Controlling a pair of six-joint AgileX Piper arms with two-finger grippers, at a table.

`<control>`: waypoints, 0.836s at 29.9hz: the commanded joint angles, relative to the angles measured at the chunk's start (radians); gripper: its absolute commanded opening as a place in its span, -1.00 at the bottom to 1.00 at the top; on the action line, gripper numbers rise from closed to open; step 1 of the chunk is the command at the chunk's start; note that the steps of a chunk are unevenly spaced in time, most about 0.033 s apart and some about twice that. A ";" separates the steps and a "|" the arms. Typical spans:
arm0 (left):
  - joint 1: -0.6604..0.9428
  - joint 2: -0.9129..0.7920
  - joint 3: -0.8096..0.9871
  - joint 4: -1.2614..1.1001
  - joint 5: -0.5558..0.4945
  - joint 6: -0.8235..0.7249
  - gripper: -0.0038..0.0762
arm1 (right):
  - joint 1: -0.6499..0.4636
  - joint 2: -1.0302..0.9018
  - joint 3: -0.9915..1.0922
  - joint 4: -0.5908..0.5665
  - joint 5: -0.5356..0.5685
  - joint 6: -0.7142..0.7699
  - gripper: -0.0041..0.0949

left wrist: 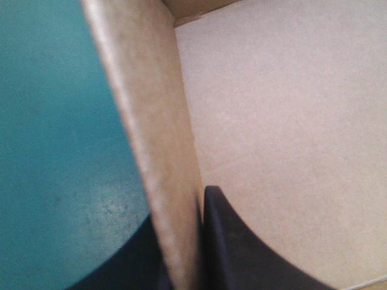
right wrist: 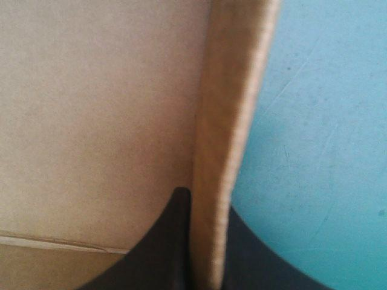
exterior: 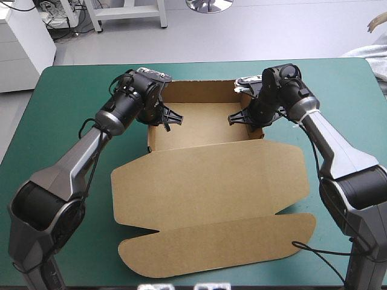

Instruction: Fold the box

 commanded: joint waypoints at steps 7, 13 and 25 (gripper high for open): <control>0.068 0.060 -0.001 -0.286 -0.054 0.153 -0.91 | -0.024 -0.008 -0.030 -0.008 0.009 -0.039 -0.94; 0.102 0.070 0.012 -0.240 -0.022 0.188 -0.91 | -0.072 -0.004 -0.030 0.013 0.009 -0.039 -0.94; 0.106 0.112 0.012 -0.316 -0.077 0.185 -0.91 | -0.072 0.056 -0.030 0.025 0.009 -0.024 -0.94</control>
